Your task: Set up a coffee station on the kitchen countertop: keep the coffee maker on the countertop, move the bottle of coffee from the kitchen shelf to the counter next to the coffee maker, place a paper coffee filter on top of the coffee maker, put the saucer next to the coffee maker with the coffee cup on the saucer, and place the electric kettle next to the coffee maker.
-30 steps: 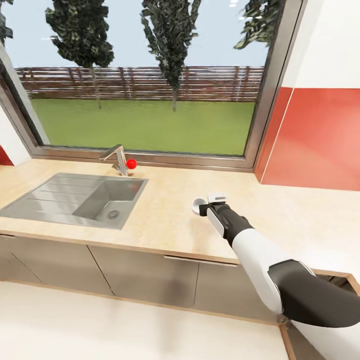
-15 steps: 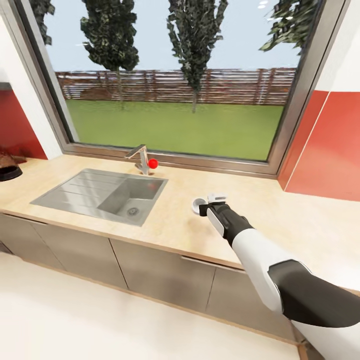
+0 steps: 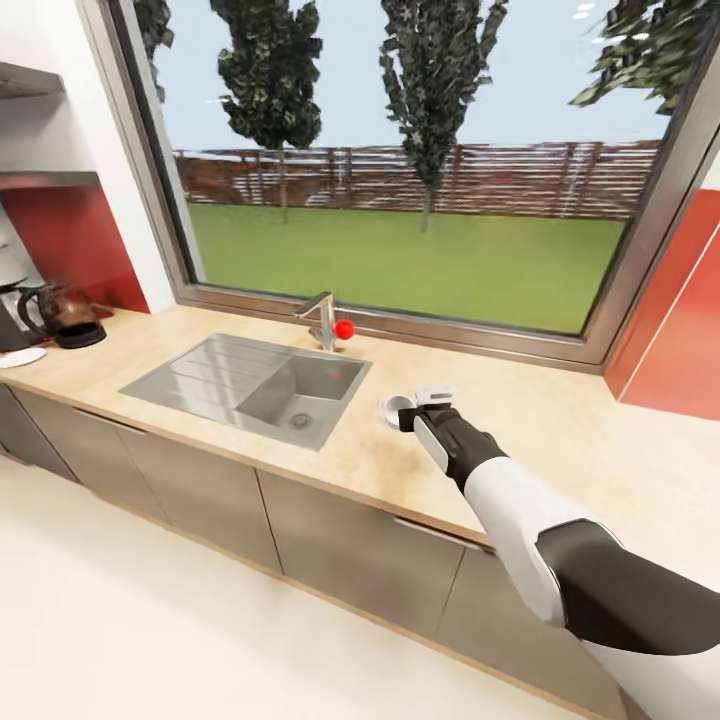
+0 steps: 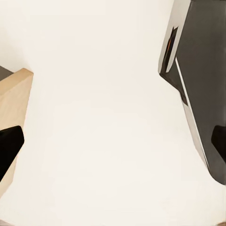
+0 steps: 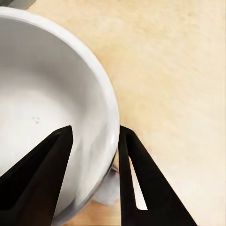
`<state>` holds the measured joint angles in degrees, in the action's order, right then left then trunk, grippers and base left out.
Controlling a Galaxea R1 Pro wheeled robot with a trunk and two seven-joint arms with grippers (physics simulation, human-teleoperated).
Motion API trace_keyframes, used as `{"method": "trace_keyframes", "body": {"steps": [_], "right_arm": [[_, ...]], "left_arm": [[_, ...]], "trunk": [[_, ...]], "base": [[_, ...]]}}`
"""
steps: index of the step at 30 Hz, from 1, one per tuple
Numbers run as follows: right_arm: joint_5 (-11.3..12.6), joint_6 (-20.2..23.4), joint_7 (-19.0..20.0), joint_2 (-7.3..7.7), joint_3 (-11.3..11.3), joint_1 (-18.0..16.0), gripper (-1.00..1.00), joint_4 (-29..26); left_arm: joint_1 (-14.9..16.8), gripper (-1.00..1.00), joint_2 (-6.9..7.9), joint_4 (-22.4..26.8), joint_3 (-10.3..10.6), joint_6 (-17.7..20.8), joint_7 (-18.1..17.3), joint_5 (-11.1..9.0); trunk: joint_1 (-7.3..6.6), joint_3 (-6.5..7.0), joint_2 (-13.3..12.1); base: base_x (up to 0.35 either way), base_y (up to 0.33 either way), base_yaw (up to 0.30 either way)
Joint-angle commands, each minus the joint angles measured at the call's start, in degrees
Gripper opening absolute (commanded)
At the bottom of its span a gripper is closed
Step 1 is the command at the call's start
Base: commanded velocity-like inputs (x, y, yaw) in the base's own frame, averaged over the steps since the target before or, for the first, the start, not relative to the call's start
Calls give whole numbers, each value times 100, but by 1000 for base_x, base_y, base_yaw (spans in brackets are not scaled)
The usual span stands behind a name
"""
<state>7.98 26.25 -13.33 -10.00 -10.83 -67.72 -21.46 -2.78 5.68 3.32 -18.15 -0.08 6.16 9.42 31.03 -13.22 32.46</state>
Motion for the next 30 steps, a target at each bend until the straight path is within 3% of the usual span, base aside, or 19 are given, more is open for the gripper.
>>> {"method": "trace_keyframes", "body": {"steps": [1,30], "right_arm": [[63,21,-41,0,-33,-4,-100,-6],[79,21,-47,0,-25,-4,-100,-4]], "left_arm": [[-3,100,-3,10,-48,-1,8,60],[-3,100,-5,10,-39,-1,-61,60]], "trunk": [[2,-3,7],[2,149,7]], "base": [[0,0,245],[14,10,245]]}}
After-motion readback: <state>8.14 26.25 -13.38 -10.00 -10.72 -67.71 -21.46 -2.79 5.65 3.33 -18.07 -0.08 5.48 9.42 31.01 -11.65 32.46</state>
